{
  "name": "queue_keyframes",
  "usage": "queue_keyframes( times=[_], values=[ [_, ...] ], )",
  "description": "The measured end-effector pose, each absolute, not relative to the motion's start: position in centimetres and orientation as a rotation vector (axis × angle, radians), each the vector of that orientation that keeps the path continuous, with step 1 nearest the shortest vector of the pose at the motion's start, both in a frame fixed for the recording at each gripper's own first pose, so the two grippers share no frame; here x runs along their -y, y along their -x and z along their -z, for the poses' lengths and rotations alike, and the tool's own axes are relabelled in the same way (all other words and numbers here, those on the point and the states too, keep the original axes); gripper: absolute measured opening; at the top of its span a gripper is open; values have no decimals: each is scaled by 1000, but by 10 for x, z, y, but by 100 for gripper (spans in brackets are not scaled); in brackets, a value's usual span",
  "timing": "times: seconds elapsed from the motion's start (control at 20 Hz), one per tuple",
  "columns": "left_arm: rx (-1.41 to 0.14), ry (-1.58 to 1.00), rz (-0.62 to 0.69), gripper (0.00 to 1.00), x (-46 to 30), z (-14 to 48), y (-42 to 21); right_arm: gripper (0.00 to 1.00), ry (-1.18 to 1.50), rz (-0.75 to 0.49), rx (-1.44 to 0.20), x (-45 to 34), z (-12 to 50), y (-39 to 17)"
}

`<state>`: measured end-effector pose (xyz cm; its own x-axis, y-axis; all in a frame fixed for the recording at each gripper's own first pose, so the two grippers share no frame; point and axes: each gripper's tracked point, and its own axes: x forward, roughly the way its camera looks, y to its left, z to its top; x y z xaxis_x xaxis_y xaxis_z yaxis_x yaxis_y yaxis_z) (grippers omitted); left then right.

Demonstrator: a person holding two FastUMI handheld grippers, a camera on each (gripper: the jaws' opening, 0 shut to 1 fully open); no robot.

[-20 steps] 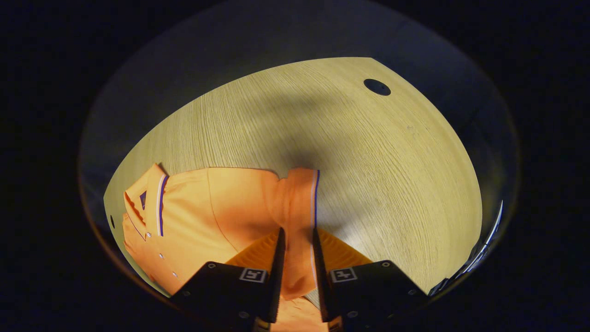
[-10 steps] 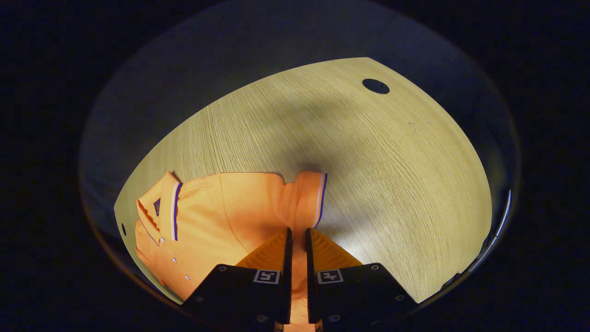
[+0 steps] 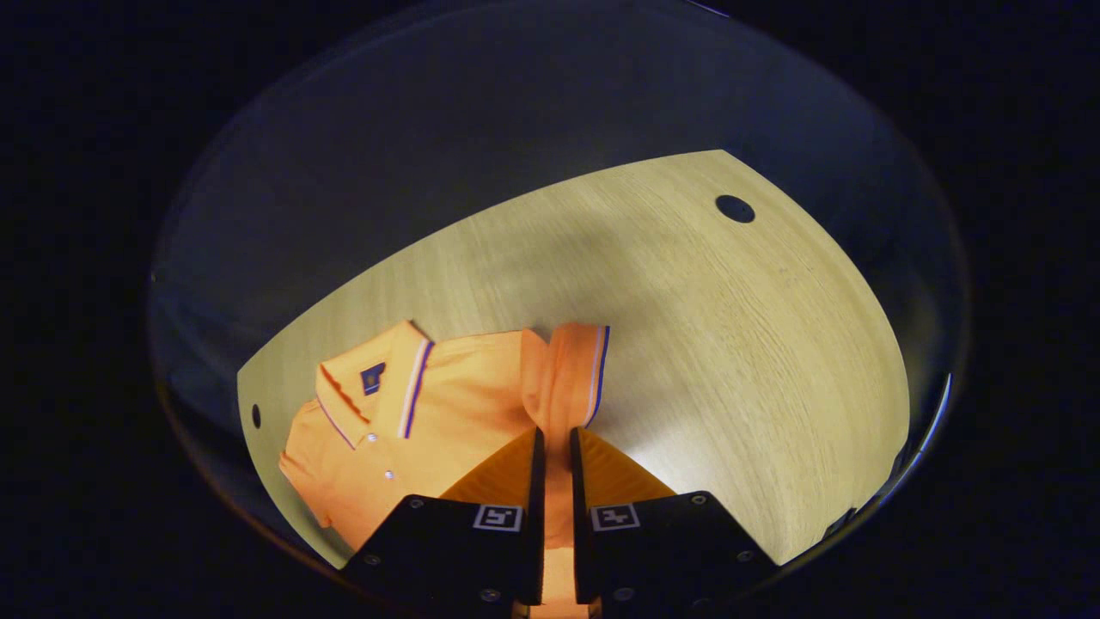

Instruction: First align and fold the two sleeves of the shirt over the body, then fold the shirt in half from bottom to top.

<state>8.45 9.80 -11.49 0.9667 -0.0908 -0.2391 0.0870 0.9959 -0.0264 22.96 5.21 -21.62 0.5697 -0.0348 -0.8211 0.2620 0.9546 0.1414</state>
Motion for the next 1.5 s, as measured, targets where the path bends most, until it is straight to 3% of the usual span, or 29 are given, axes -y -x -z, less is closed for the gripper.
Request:
queue_keyframes(
  times=[0.2,0.25,0.4,0.75,1.0,1.2,1.5],
  values=[
    [-250,37,83,98,-114,117,-77,14,-334,-238,-935,-180,182,-205],
    [-251,40,82,98,-117,117,-75,21,-331,-302,-894,-194,173,-202],
    [-259,45,73,98,-127,121,-70,99,-256,-283,-843,-187,165,-203],
    [-448,154,115,98,-118,162,-83,99,-256,-204,-810,-135,161,-182],
    [-731,333,134,98,-94,209,-129,98,-293,-198,-802,-102,157,-171],
    [-945,312,187,98,-78,244,-151,99,-292,-226,-806,-86,155,-160],
    [-1160,349,76,96,-55,310,-189,98,-330,-293,-846,-73,154,-141]
  ],
)
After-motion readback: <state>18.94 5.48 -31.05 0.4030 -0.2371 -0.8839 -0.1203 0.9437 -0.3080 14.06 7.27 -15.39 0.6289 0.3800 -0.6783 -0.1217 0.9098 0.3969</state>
